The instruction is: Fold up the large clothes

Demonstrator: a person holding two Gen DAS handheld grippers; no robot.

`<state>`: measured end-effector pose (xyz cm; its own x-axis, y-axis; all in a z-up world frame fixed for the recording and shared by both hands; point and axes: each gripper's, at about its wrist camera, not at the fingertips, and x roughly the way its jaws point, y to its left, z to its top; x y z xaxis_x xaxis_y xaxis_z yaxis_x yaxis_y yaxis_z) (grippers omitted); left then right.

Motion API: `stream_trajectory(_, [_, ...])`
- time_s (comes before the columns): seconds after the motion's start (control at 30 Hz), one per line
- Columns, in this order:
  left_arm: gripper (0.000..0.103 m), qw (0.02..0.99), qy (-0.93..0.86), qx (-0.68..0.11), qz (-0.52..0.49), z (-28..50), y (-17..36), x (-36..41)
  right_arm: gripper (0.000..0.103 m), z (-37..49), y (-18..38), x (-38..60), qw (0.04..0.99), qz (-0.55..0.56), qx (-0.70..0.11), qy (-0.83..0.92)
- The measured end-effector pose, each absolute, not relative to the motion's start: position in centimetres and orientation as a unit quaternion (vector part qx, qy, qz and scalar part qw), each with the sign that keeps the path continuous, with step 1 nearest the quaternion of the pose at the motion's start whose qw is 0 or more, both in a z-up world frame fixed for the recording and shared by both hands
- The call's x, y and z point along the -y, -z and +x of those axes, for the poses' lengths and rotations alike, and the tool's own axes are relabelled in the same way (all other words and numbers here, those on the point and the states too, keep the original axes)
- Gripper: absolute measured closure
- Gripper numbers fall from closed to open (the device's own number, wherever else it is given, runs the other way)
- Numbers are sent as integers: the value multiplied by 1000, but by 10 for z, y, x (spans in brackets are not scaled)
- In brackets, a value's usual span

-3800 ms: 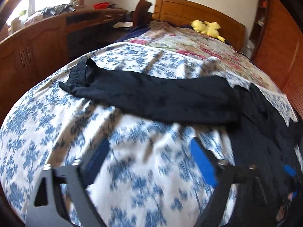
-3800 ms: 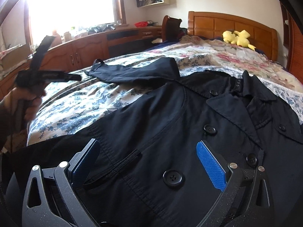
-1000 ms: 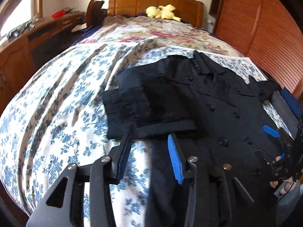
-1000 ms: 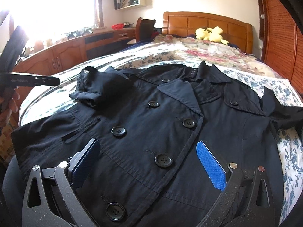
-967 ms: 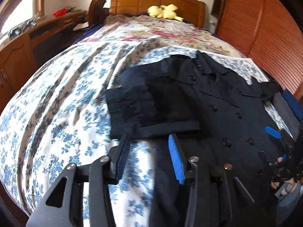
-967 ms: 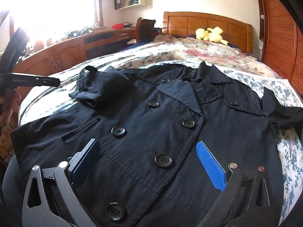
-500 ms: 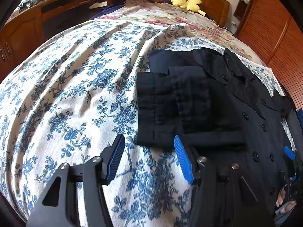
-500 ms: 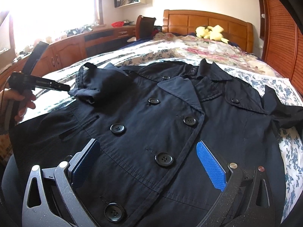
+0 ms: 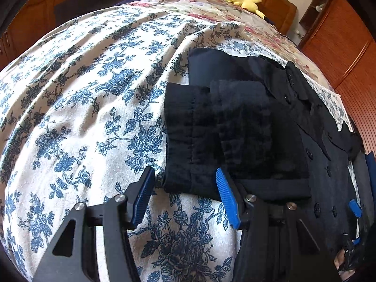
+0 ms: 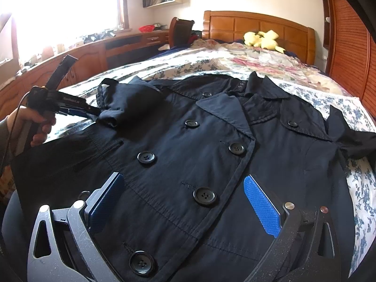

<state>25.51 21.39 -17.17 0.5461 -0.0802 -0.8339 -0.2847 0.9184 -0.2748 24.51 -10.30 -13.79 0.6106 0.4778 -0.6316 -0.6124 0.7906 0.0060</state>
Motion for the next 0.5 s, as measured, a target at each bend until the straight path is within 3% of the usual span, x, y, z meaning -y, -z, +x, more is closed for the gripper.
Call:
stream_trajectory(0.1, [80,863,-54,-467,-187,252,164,-209,0,245,138,103,890,-104,-319,-308])
stream_trajectory(0.17, [88,871,-53,-454,-177,249,153,-205,0,245,137,105,889,-101,-321,-309])
stream_trajectory(0.5, [96,932,-47,-344,-104,236,52,-159,0,240,130,118,893,-104,-329,-290])
